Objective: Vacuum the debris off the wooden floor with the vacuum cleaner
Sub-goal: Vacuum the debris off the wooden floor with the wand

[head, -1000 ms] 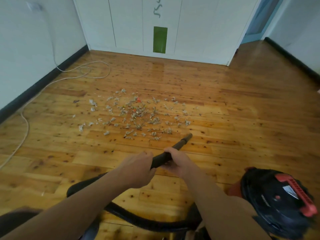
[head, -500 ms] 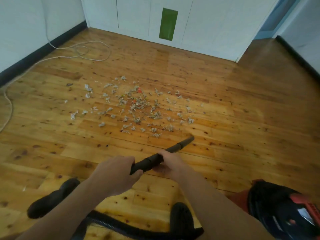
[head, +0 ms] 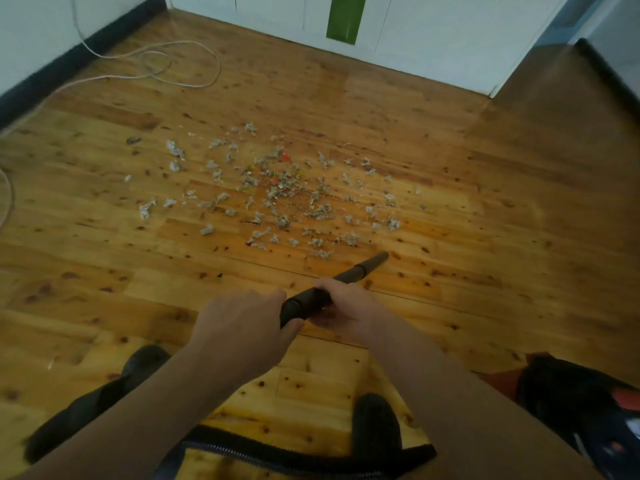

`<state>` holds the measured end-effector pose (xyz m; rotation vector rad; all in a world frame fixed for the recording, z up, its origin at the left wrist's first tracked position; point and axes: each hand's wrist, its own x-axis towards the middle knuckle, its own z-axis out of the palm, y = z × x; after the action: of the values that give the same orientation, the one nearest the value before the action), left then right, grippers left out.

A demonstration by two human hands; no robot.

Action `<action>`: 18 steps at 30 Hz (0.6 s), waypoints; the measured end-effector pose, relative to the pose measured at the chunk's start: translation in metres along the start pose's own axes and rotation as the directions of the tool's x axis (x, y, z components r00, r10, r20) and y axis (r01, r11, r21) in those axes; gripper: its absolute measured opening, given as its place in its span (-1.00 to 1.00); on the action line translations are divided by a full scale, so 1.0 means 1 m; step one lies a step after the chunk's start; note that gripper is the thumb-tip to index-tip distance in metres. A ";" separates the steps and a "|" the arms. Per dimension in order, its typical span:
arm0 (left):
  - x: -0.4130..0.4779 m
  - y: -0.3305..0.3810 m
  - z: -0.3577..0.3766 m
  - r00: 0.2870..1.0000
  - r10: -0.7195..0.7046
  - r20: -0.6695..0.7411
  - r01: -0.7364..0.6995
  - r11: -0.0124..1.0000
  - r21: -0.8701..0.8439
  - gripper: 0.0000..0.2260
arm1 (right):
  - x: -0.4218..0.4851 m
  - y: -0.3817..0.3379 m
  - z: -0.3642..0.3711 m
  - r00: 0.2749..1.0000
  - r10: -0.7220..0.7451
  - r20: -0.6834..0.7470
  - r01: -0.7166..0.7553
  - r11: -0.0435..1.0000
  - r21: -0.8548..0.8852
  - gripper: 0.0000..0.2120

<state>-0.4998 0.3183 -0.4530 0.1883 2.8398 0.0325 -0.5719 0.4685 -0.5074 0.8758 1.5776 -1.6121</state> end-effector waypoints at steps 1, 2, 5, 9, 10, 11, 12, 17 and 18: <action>0.000 -0.001 0.000 1.000 -0.004 0.009 0.004 1.000 -0.006 -0.69 | 0.000 0.000 0.002 1.000 -0.001 -0.007 0.001 1.000 0.000 -0.88; 0.001 -0.003 0.000 1.000 -0.010 0.019 0.011 1.000 -0.015 -0.72 | 0.000 0.000 0.006 1.000 -0.004 -0.006 0.004 1.000 0.002 -0.88; 0.002 -0.008 -0.001 0.996 -0.054 0.075 0.060 0.996 -0.072 -0.75 | 0.000 0.003 0.017 0.999 -0.002 0.039 0.003 1.000 -0.018 -0.88; 0.004 -0.023 -0.003 0.988 -0.106 0.114 0.120 0.985 -0.126 -0.75 | -0.001 0.004 0.033 0.996 -0.023 0.091 0.025 1.000 -0.017 -0.73; 0.004 -0.027 -0.005 0.990 -0.107 0.095 0.119 0.984 -0.130 -0.74 | -0.002 0.003 0.036 0.995 -0.033 0.097 0.034 0.999 -0.013 -0.70; 0.004 -0.030 -0.006 0.992 -0.103 0.068 0.110 0.987 -0.118 -0.72 | -0.002 0.002 0.039 0.994 -0.042 0.101 0.043 0.999 -0.011 -0.67; 0.004 -0.033 -0.007 0.995 -0.092 0.044 0.096 0.991 -0.096 -0.69 | -0.002 0.001 0.043 0.993 -0.049 0.104 0.050 0.999 -0.008 -0.66; 0.004 -0.044 -0.016 0.997 -0.066 0.050 0.070 0.995 -0.075 -0.67 | -0.005 0.000 0.056 0.992 -0.054 0.116 0.050 0.998 0.044 -0.68; 0.004 -0.047 -0.018 0.996 -0.071 0.050 0.075 0.994 -0.078 -0.68 | -0.005 0.000 0.059 0.991 -0.058 0.118 0.052 0.997 0.056 -0.67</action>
<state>-0.5153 0.2721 -0.4385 0.0675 2.7903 0.1247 -0.5686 0.4095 -0.5011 0.7546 1.4940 -1.7196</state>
